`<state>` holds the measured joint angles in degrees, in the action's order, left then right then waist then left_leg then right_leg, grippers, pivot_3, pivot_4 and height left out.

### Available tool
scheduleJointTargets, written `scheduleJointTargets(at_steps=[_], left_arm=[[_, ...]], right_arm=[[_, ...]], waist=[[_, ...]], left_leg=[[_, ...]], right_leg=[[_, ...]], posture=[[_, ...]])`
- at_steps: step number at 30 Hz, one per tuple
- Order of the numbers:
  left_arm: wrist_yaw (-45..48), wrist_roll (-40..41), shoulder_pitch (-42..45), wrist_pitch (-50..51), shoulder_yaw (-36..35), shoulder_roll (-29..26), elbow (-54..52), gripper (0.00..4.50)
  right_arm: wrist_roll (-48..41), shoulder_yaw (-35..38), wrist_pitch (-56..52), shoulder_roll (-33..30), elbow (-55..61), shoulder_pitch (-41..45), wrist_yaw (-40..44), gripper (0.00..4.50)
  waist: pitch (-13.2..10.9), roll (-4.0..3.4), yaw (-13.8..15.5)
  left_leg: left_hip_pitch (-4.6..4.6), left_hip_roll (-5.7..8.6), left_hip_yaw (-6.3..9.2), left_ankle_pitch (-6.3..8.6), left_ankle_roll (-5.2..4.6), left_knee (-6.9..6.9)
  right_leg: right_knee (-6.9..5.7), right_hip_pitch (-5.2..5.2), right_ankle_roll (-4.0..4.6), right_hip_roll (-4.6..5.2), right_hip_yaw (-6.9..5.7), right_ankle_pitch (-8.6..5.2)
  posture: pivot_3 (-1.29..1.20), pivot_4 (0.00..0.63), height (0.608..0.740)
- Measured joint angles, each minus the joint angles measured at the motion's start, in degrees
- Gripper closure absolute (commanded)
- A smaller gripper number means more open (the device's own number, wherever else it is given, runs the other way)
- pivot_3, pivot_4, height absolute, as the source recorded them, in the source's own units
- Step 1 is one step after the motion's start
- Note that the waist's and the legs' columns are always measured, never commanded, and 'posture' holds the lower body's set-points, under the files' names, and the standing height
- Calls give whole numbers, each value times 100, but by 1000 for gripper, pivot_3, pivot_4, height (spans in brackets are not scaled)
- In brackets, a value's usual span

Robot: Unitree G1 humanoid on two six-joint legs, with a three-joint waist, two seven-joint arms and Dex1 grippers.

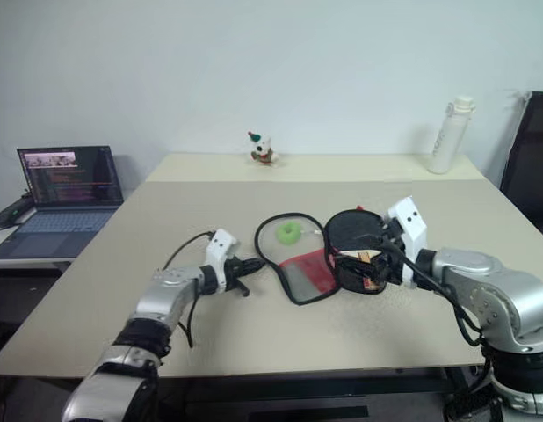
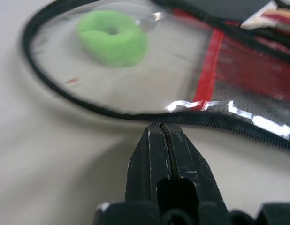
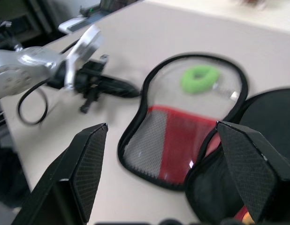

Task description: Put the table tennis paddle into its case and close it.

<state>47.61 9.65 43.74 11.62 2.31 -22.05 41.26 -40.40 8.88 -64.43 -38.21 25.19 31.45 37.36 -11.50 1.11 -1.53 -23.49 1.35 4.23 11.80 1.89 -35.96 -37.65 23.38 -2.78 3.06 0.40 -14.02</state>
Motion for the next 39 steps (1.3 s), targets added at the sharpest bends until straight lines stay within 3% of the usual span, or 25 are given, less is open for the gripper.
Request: scheduleJointTargets(at_steps=[8, 17, 23, 26, 28, 31, 39], left_arm=[[127, -291, 835, -615, 122, 591, 1119, 4487], [374, -278, 2954, -1275, -21, 1720, 1774, 4487], [187, -373, 3096, -1574, -42, 2188, 2562, 4487], [306, -377, 3084, -1668, -49, 2130, 2580, 4487], [426, -372, 2962, -1711, -56, 1942, 2456, 4500], [652, -314, 2582, -1680, -152, 1604, 2126, 4500], [1557, 372, 637, -153, -281, 526, -692, 4500]], right_arm=[[83, 86, 270, -777, 88, -635, 304, 461], [90, 625, 410, -1224, -105, -849, 339, 461], [75, 903, 367, -1219, -317, -832, 106, 461], [97, 915, 370, -1080, -461, -760, -87, 461], [191, 836, 396, -899, -749, -610, -287, 94], [439, 707, 444, -648, -1320, -352, -583, 24], [1412, -102, 1105, 261, -3620, 788, -1042, 24]], waist=[[-15, 23, 25], [-23, 38, 99], [-26, 38, 65], [-25, 38, 49], [-25, 37, 7], [-25, 35, -34], [-26, 30, -43]], left_leg=[[-21, 3, 12, -1, 0, -17], [-41, 6, 15, 0, -1, -7], [-40, 4, 15, 0, -1, -6], [-39, 4, 14, 0, -1, -8], [-34, 3, 12, 0, -1, -9], [-29, 0, 6, 0, -1, -8], [-23, -2, -4, -2, 0, -13]], right_leg=[[1, 3, -9, 0, -17, 4], [49, 3, -17, 2, -29, 10], [47, 4, -17, 0, -28, 10], [45, 4, -18, 0, -26, 11], [41, 3, -17, 0, -21, 12], [33, 5, -16, -2, -11, 14], [-15, 24, 13, -1, 10, 29]], posture=[[0, 150, 740], [0, 150, 740], [0, 150, 740], [0, 150, 740], [0, 150, 740], [0, 150, 740], [0, 150, 740]])
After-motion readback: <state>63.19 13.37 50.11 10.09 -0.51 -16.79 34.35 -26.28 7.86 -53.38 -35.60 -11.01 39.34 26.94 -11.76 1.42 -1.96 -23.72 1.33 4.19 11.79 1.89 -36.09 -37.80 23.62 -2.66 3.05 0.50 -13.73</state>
